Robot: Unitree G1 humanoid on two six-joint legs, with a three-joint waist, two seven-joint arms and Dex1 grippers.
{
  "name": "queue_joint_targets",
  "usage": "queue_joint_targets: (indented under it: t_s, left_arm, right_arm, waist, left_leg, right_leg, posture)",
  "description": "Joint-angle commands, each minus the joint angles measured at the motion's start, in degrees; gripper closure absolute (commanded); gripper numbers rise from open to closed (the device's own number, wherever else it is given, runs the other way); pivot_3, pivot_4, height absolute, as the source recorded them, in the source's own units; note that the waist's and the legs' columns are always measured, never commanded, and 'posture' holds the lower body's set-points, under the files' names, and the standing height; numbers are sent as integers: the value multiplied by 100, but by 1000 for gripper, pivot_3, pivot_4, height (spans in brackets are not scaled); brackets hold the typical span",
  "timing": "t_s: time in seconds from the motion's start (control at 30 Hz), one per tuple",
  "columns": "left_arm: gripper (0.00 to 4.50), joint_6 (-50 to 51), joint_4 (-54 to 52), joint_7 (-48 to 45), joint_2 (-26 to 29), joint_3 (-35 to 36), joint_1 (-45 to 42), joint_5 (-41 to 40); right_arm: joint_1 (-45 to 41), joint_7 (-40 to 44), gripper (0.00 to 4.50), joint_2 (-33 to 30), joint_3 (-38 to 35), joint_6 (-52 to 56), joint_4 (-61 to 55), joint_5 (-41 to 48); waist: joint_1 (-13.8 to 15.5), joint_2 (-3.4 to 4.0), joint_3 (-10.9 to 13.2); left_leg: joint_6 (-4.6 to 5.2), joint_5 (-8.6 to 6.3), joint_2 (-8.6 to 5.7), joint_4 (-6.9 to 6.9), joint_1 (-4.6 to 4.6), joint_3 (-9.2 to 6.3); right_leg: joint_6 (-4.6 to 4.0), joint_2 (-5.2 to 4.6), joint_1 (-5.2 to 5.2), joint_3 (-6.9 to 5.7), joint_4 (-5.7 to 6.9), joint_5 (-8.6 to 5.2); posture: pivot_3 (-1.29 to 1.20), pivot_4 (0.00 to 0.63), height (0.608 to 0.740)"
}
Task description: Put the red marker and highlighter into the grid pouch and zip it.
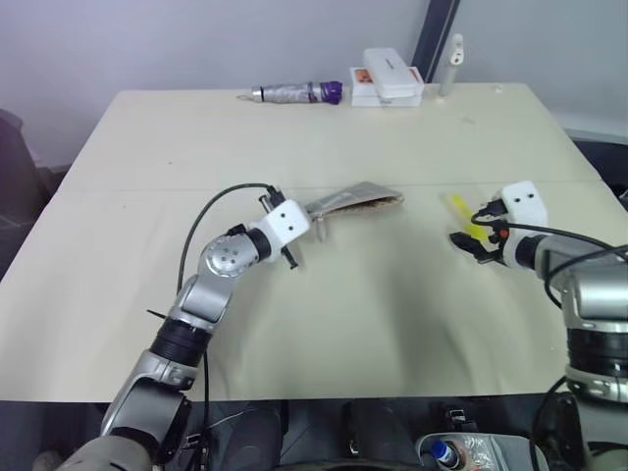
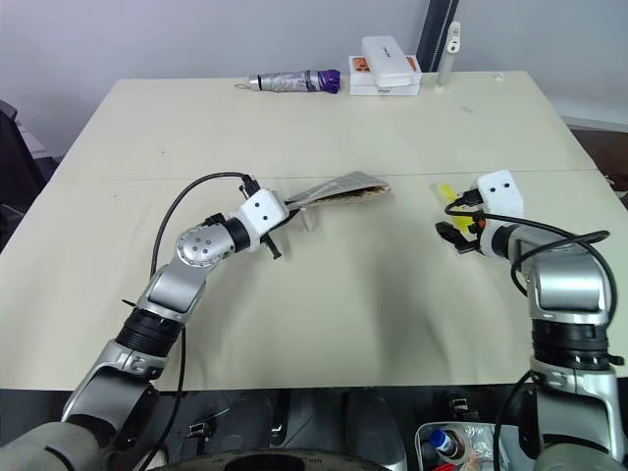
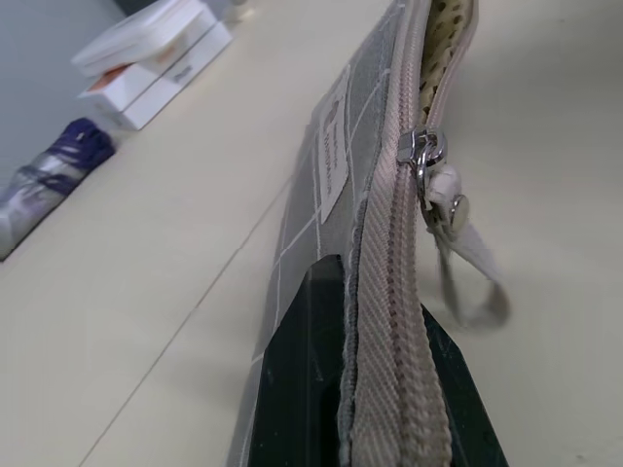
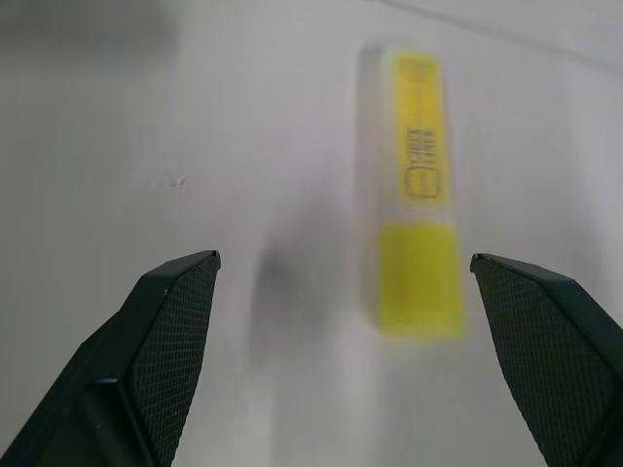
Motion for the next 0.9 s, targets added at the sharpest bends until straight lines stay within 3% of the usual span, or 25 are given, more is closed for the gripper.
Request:
queue_joint_targets:
  t_s: [0.03,0.13,0.17,0.23,0.4,0.53,0.6,0.67,0.9]
  left_arm:
    - [4500,-37,-122,86,10,81,-86,6]
    - [4500,-29,-175,85,37,105,-52,-19]
    - [4500,-26,-190,83,51,116,-43,-27]
    - [4500,-5,-218,95,85,151,-23,-35]
    - [4500,-8,-208,103,128,175,-14,-56]
    - [4500,-34,-185,74,169,150,-21,-49]
    - [4500,-94,-142,46,211,98,-47,2]
    - [4500,-104,-134,39,182,74,-70,-21]
    - [4500,-249,-52,-6,102,27,-141,-50]
  right_arm:
    - [-319,-378,215,32,-112,-705,766,-94]
    - [-475,-522,215,97,-196,-922,1308,34]
    - [-501,-530,446,107,-227,-938,1391,96]
    - [-515,-479,1104,115,-307,-896,1461,252]
    - [-495,-379,3635,98,-469,-686,1253,644]
    - [-139,-11,3631,-504,112,-751,316,391]
    - [344,690,3631,-1441,636,-1117,-956,134]
    - [627,1383,3631,-1975,481,-975,-2138,681]
    - [773,1545,3631,-2089,394,-408,-3111,1238]
  waist:
    - [-3,0,0]
    - [-9,0,0]
    - [-14,0,0]
    - [-17,0,0]
    - [-16,0,0]
    - [0,8,2]
    - [15,20,3]
    - [4,25,5]
    - [-3,6,4]
  left_leg:
    - [0,0,0,1,0,1]
    - [0,0,-1,-1,0,2]
    - [0,0,0,-2,0,2]
    - [0,0,1,-2,0,2]
    - [0,0,1,-2,0,1]
    - [0,0,1,-2,0,2]
    - [1,0,-1,0,-13,1]
    - [0,0,-7,1,-26,1]
    - [2,-2,6,-1,16,-9]
  right_leg:
    - [0,0,0,0,0,0]
    - [0,-1,0,0,0,0]
    - [0,0,0,0,0,0]
    - [0,1,0,0,0,0]
    - [0,1,1,0,0,0]
    - [0,0,0,0,0,0]
    - [0,-1,-9,0,-2,0]
    - [1,-5,-21,-1,-2,-1]
    - [1,6,23,-4,-12,-1]
  posture:
    - [0,150,740]
    - [0,150,740]
    - [0,150,740]
    - [0,150,740]
    - [0,150,740]
    - [0,150,740]
    - [0,150,740]
    - [0,150,740]
    - [0,150,740]
